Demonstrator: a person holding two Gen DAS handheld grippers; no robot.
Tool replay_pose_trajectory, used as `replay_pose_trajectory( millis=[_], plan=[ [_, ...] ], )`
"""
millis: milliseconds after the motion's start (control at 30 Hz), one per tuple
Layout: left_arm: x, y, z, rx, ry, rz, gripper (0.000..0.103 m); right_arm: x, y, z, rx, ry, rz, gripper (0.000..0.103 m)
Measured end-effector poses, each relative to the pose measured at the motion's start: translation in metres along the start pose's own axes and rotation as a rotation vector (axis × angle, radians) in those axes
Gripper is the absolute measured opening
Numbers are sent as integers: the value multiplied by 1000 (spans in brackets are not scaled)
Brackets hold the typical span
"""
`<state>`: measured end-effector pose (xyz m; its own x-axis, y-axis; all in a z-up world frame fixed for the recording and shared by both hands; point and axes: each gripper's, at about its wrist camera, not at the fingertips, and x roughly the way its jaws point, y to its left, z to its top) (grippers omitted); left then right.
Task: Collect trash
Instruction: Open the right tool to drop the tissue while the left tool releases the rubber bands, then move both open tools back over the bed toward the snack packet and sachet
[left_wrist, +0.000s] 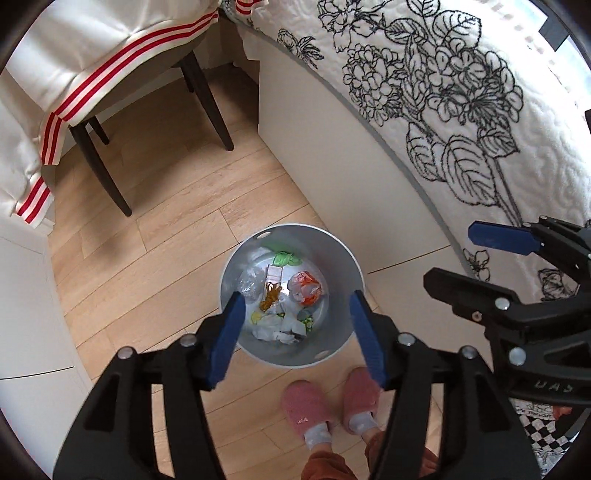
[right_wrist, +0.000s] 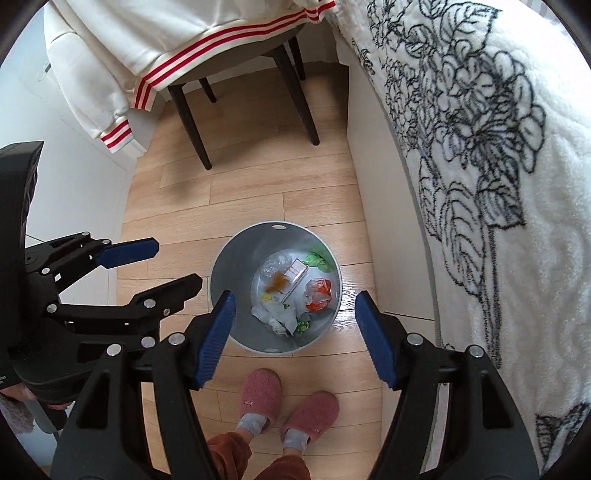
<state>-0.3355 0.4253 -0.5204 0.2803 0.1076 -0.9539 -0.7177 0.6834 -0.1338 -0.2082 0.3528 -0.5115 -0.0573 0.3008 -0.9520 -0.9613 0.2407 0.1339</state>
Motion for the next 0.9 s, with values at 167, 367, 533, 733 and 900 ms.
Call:
replay_pose_trajectory(
  millis=[167, 367, 533, 733, 900],
  plan=[
    [-25, -3, 8, -5, 1, -1, 60, -26, 1, 9, 13, -14, -4, 65],
    [-80, -13, 22, -1, -6, 8, 60, -84, 5, 20, 32, -41, -11, 65],
    [-134, -29, 30, 5, -12, 12, 65, -144, 14, 29, 42, -60, -17, 65],
    [-204, -49, 40, 31, -46, 1, 65, -223, 23, 35, 51, -118, -58, 66],
    [-254, -69, 49, 104, -94, -5, 65, -286, 27, 35, 74, -183, -112, 66]
  ],
)
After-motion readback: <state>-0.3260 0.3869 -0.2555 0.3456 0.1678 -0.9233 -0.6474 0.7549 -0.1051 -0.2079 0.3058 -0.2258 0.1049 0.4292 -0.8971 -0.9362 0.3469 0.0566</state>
